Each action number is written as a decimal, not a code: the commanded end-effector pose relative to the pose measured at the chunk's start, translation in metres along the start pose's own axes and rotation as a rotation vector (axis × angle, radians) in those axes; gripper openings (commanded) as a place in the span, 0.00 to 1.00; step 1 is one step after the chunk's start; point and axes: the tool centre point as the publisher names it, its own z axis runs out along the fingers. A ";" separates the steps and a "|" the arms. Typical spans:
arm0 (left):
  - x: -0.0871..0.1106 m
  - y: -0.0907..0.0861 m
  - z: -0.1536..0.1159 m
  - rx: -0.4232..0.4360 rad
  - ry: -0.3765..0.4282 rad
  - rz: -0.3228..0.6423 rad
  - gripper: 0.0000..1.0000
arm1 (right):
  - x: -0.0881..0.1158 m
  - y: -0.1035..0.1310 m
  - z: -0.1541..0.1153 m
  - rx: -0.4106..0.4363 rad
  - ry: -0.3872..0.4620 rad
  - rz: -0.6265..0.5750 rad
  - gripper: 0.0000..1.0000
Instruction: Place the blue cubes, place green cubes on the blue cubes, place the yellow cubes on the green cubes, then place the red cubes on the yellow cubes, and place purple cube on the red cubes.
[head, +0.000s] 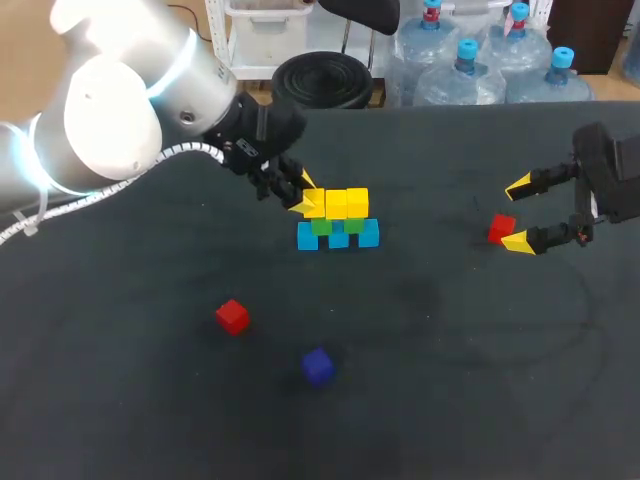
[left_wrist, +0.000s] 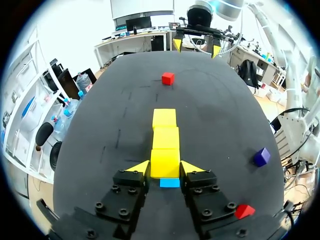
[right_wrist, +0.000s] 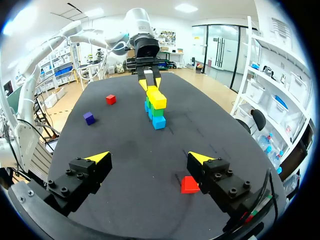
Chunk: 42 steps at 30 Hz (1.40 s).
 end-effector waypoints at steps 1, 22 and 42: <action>0.001 0.003 0.001 0.007 0.000 0.002 0.00 | 0.000 0.000 0.000 0.000 -0.002 -0.001 1.00; 0.001 0.005 0.003 0.019 0.004 -0.006 0.28 | 0.000 0.000 0.000 0.000 -0.002 -0.001 1.00; 0.002 0.007 0.003 0.028 0.009 -0.015 1.00 | 0.000 0.000 0.000 0.000 -0.002 -0.001 1.00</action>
